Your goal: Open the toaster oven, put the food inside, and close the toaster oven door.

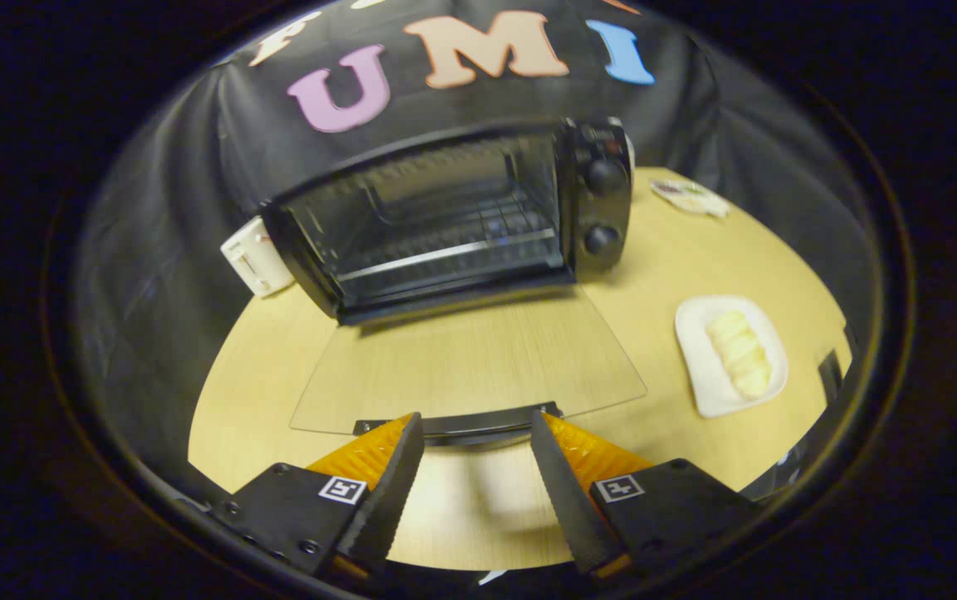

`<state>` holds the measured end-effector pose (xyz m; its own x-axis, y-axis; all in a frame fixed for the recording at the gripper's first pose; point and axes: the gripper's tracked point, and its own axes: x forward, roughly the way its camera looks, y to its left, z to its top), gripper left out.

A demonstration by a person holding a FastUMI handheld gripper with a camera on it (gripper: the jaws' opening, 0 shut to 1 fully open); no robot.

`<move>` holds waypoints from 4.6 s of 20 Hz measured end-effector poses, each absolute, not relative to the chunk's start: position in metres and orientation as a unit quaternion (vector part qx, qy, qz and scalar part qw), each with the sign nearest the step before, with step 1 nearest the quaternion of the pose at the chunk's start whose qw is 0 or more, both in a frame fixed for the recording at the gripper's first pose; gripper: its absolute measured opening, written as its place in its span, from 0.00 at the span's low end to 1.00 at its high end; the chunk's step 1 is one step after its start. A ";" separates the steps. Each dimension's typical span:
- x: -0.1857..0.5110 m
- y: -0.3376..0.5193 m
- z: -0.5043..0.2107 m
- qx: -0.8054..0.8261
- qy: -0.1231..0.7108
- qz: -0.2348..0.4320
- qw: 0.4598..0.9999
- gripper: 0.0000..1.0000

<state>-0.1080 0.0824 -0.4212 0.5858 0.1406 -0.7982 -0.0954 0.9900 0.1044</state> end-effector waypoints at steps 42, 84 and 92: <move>-0.035 -0.148 -0.422 -0.082 0.484 0.020 0.871 0.68; 0.094 0.159 -0.373 0.158 0.346 0.046 0.924 0.41; 0.100 0.166 -0.369 0.145 0.346 0.054 0.925 0.73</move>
